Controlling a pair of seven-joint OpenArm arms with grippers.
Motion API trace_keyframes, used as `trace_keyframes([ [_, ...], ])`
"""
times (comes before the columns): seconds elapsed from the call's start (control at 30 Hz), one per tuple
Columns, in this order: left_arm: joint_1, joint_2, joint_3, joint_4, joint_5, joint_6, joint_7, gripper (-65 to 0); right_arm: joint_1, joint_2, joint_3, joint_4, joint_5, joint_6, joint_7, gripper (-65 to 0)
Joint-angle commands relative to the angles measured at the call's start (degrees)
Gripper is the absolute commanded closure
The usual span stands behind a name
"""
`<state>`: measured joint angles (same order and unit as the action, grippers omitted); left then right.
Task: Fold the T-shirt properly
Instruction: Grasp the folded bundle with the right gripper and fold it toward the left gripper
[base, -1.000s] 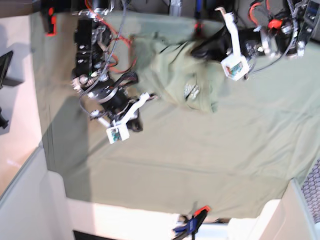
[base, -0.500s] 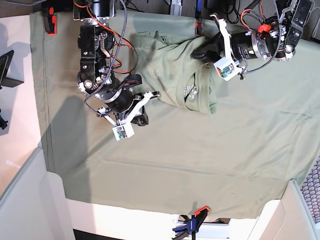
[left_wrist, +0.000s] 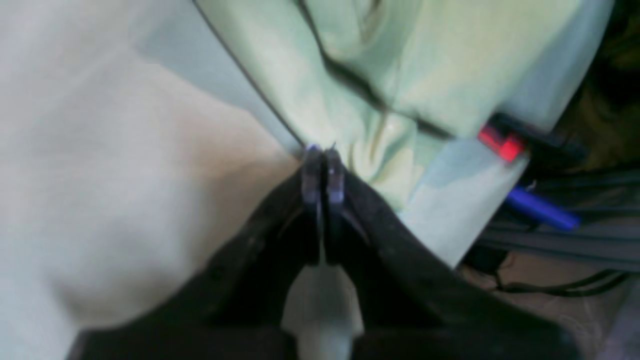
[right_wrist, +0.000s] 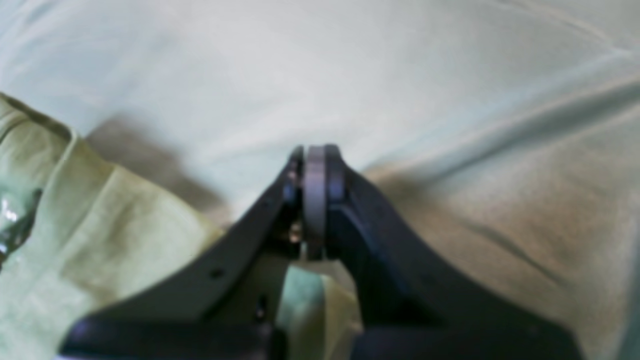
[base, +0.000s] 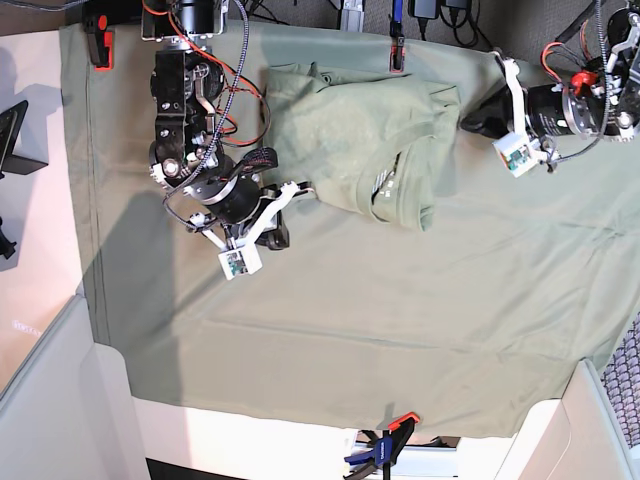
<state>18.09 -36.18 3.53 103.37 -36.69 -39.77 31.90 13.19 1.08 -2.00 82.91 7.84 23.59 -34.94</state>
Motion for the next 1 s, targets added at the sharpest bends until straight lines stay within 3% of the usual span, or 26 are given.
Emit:
trace_keyframes([
  [0.0, 0.1, -1.0, -2.1, 3.2, -3.0, -0.2, -1.4, 0.0, 1.3, 0.0, 0.0, 1.0, 0.7, 0.2, 1.4, 0.0],
  [0.1, 1.9, -0.8, -3.3, 10.3, -5.6, -0.2, 1.4, 0.0, 1.3, 0.0, 0.2, 1.0, 0.2, 0.2, 1.6, 0.0],
  [0.2, 3.1, -0.6, -0.1, 12.6, -5.0, -0.2, 2.7, 0.0, 1.8, 0.0, 0.2, 1.0, 0.1, 0.2, 2.2, 0.0],
  [0.43, 3.3, -0.6, 12.1, 10.3, 7.4, -0.2, -0.2, 0.0, 5.1, 0.0, 0.0, -2.9, 0.1, 0.2, 2.3, 0.0],
  [0.57, 3.3, -0.6, 15.5, 7.1, 10.1, -0.2, -2.8, 0.0, 7.0, -0.2, -2.1, -8.3, 0.1, 0.3, 2.6, 0.0],
  [0.7, 1.9, 1.8, 15.9, 3.6, 14.8, -0.2, -5.1, 0.0, 7.6, -0.1, -5.6, -11.3, -0.9, 0.2, 2.6, 0.0],
  [0.8, -0.5, 4.0, 15.9, 0.5, 14.9, -0.2, -5.1, 0.0, 7.6, -0.1, -7.5, -11.4, -1.9, 0.2, 2.4, 0.0],
  [0.97, -3.0, 4.7, 16.0, -3.7, 15.1, -0.2, -5.2, 0.0, 7.6, -0.1, -7.9, -11.4, -1.8, 0.2, 2.1, 0.0],
])
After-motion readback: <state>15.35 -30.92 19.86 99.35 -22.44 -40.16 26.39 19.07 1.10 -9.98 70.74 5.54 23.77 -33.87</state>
